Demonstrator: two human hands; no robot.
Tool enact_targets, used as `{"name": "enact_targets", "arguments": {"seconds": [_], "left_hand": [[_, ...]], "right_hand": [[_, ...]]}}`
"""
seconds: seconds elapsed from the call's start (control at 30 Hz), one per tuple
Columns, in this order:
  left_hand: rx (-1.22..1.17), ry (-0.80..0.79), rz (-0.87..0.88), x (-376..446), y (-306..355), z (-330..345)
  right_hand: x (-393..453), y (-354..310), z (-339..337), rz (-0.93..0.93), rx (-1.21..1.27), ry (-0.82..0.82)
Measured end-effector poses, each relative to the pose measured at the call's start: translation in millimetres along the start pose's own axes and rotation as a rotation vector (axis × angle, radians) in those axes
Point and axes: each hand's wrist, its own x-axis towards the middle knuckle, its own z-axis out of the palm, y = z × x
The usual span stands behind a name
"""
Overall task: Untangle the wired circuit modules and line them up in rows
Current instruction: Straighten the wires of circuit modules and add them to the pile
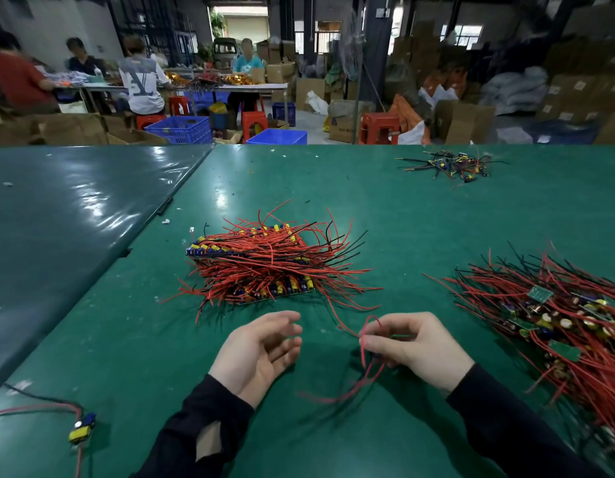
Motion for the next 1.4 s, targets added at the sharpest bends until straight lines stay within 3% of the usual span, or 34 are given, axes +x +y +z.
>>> {"name": "enact_targets", "arguments": {"seconds": [0.1, 0.23, 0.33, 0.43, 0.57, 0.67, 0.93, 1.13, 1.27, 1.4], "left_hand": [[0.234, -0.145, 0.064, -4.9, -5.1, 4.7], [0.531, -0.416, 0.178, -12.5, -14.0, 10.8], [0.612, -0.454, 0.283, -14.8, -19.6, 14.1], [0.573, -0.393, 0.312, -13.9, -20.8, 14.8], [0.418, -0.225, 0.360, -9.0, -19.6, 14.3], [0.330, -0.145, 0.396, -7.4, -17.1, 13.5], [0.388, -0.059, 0.536, -9.2, -18.8, 17.6], [0.473, -0.234, 0.515, -12.2, -16.8, 15.6], [0.594, -0.527, 0.344, -14.1, -6.1, 5.6], [0.726, -0.697, 0.345, -17.9, -2.5, 6.3]], "right_hand": [[-6.5, -2.6, 6.3, 0.076, 0.222, -0.115], [-16.2, -6.4, 14.8, 0.130, 0.164, -0.234], [-20.7, -5.9, 19.6, 0.125, 0.114, -0.292], [-23.4, -9.6, 21.6, 0.132, 0.129, -0.328], [-19.5, -12.4, 21.0, 0.192, 0.404, -0.266], [-18.8, -11.1, 17.5, 0.178, 0.460, -0.236], [-20.5, -8.3, 26.4, 0.101, 0.532, -0.226], [-20.4, -7.7, 26.1, 0.128, 0.547, -0.209], [-21.9, -10.3, 24.0, 0.141, 0.539, -0.283], [-24.4, -10.7, 23.2, 0.170, 0.475, -0.406]]}}
